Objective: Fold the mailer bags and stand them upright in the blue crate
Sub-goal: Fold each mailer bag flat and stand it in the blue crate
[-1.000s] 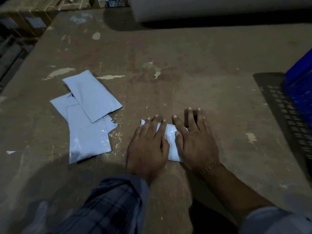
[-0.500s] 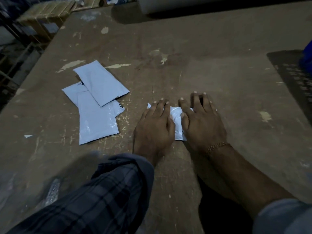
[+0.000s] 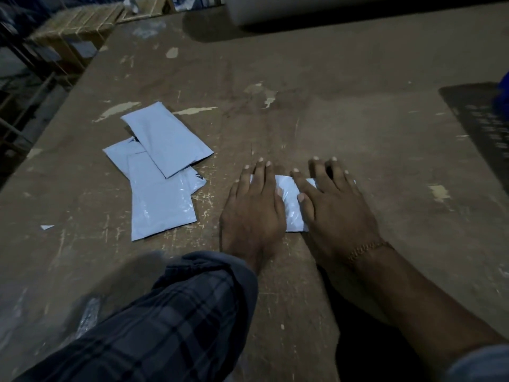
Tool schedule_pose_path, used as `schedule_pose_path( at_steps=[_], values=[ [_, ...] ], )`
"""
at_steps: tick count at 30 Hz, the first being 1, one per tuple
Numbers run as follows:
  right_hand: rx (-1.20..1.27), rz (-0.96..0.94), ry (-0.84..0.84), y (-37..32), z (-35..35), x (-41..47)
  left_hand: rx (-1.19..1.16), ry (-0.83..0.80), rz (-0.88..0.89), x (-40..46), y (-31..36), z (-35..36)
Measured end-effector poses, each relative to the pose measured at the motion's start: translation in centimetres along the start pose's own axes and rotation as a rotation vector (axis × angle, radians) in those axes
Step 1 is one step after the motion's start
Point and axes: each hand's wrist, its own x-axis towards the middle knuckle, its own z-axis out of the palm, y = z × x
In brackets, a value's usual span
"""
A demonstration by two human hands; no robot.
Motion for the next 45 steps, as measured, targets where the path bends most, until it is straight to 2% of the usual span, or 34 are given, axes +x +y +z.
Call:
schedule_pose_path(
  at_steps=[3,10,14,20,25,29,37,45],
  values=[
    [0.027,0.021,-0.046,0.0,0.1,1.6,0.007,-0.001,0.001,-0.1,0.0,-0.2],
    [0.005,0.051,0.004,-1.7,0.0,-3.4,-0.008,-0.003,0.017,0.0,-0.1,0.3],
    [0.004,0.021,0.001,-0.9,0.4,-2.2,-0.024,0.0,0.029,0.1,-0.3,0.4],
    [-0.001,-0.005,-0.057,0.0,0.3,1.2,-0.059,0.088,0.052,-0.3,-0.3,0.4],
    [-0.009,0.04,-0.043,-1.4,-0.4,-1.6,-0.097,0.124,0.052,-0.2,-0.3,0.7],
    [-0.013,0.033,-0.058,-1.6,-0.5,-3.4,-0.07,0.07,0.063,-0.1,-0.5,0.6],
    [-0.005,0.027,-0.043,-0.2,0.2,1.7,-0.013,-0.014,0.037,0.2,-0.6,0.6],
    [-0.084,0.053,-0.105,-0.9,-0.1,-2.1,-0.026,-0.04,0.021,0.1,-0.4,0.5]
  ],
)
